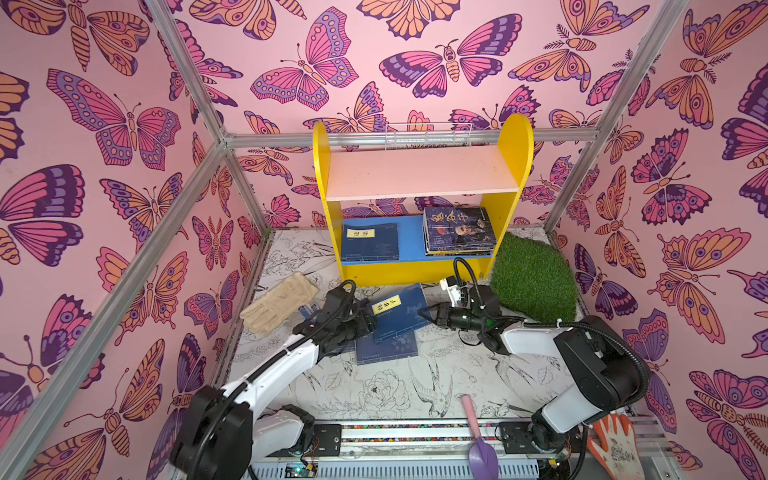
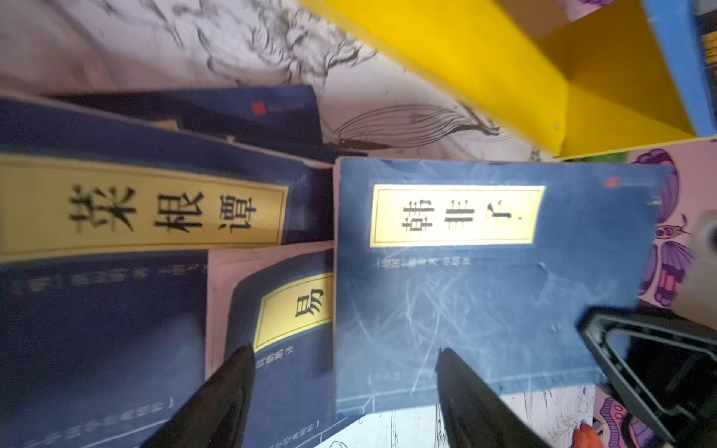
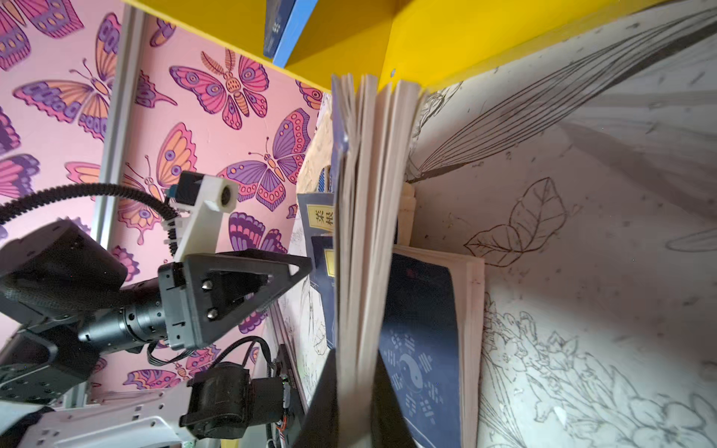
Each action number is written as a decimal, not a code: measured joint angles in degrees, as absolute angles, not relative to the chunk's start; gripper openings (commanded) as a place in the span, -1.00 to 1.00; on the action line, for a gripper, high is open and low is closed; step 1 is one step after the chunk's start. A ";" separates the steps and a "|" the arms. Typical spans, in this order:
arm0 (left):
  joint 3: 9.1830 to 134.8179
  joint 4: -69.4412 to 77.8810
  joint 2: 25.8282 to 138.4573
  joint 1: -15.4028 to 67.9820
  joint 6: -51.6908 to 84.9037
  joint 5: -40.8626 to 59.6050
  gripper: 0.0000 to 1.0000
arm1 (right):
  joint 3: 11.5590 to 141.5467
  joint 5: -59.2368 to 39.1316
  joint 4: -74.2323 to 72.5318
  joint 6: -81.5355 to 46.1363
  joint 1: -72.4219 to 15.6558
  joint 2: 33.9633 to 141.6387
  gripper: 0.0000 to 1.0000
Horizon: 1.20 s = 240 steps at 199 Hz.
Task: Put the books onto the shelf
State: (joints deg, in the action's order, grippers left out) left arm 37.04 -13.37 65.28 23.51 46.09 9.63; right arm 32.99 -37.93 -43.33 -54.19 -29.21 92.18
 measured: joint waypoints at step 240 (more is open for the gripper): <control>30.24 10.11 54.63 19.90 53.08 28.08 -1.00 | 36.58 -36.23 -48.40 -62.52 -31.51 86.48 -0.23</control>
